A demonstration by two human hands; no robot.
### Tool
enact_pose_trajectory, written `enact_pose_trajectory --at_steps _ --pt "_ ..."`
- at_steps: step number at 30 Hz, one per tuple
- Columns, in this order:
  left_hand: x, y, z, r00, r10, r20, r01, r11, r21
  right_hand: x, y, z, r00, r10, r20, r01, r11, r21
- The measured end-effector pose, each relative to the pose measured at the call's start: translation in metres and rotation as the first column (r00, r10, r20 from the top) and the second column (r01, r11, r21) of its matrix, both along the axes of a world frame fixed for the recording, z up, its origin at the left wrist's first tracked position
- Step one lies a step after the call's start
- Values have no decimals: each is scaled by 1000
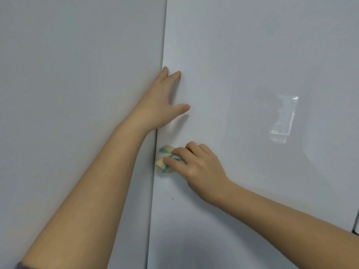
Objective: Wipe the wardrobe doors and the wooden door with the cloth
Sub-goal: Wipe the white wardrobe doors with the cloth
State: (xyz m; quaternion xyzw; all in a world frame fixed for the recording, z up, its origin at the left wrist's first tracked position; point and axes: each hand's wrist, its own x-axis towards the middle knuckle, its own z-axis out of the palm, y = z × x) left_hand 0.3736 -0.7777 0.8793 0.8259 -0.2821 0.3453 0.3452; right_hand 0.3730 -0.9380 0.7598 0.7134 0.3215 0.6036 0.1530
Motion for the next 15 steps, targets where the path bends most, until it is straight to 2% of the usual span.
enact_pose_trajectory --at_steps 5,8,11,15 --pt "-2 2 4 998 -47 -42 46 999 -28 10 24 32 997 2 79 -17 983 182" --pt "-2 4 2 999 -38 -37 38 999 -14 12 22 -5 998 44 43 -45 998 46" --pt "-2 4 1 998 -36 -44 36 999 -6 7 12 -24 999 -17 -31 14 994 -110" --pt "2 2 -2 1000 -15 -3 15 1000 11 0 9 24 1000 16 16 -17 997 81"
